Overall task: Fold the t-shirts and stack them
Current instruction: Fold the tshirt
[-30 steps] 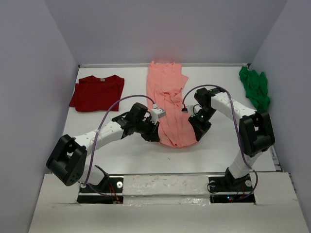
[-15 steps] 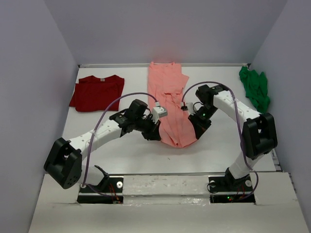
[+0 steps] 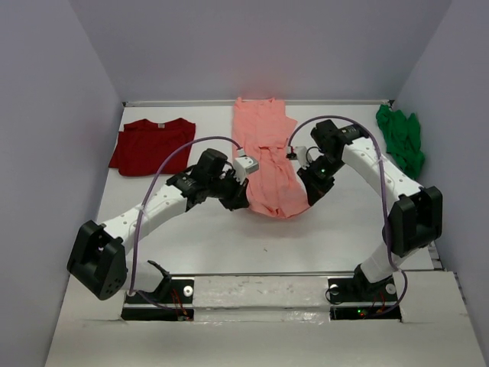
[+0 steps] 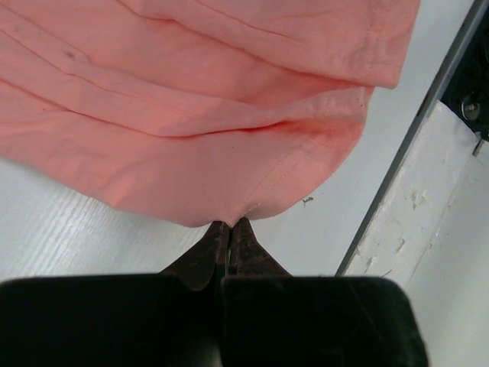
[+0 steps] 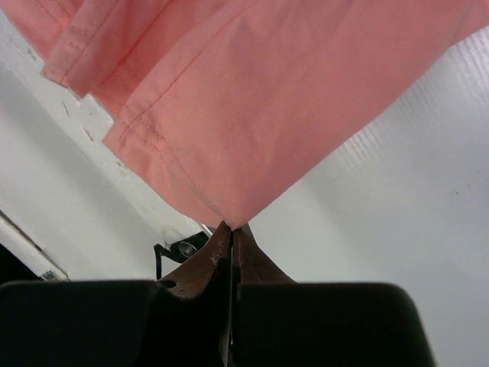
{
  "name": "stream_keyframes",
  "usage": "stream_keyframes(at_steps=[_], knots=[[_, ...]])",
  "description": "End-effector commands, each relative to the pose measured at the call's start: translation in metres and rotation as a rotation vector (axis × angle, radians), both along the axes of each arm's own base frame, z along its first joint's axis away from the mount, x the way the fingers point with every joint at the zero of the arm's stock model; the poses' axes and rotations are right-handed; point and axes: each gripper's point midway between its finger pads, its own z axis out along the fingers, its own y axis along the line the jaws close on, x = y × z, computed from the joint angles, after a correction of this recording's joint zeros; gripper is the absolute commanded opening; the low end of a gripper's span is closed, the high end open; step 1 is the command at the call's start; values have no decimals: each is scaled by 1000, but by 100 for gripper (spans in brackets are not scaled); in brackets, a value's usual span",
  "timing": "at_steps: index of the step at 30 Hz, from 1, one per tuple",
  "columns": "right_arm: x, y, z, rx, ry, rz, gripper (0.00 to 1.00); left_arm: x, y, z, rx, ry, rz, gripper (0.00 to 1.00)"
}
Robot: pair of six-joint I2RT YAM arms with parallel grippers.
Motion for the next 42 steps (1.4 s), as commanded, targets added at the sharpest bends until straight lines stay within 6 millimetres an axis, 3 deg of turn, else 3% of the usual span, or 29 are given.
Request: stream_keyframes(at_steps=[1, 6, 12, 19, 28, 33, 42], knots=[[25, -5, 21, -24, -152, -85, 0, 41, 2, 32, -25, -129, 118, 0], [48, -6, 24, -42, -246, -139, 0, 75, 16, 39, 27, -174, 216, 0], [70, -8, 30, -66, -324, -180, 0, 106, 34, 28, 105, -118, 283, 0], [103, 12, 32, -5, -364, -209, 0, 118, 29, 23, 111, -120, 279, 0], [145, 35, 14, 17, -326, -197, 0, 133, 23, 28, 114, -179, 242, 0], [163, 36, 4, -12, -334, -204, 0, 157, 27, 38, 106, -265, 272, 0], [187, 24, -6, -96, -409, -257, 0, 183, 34, 21, 146, -265, 292, 0]])
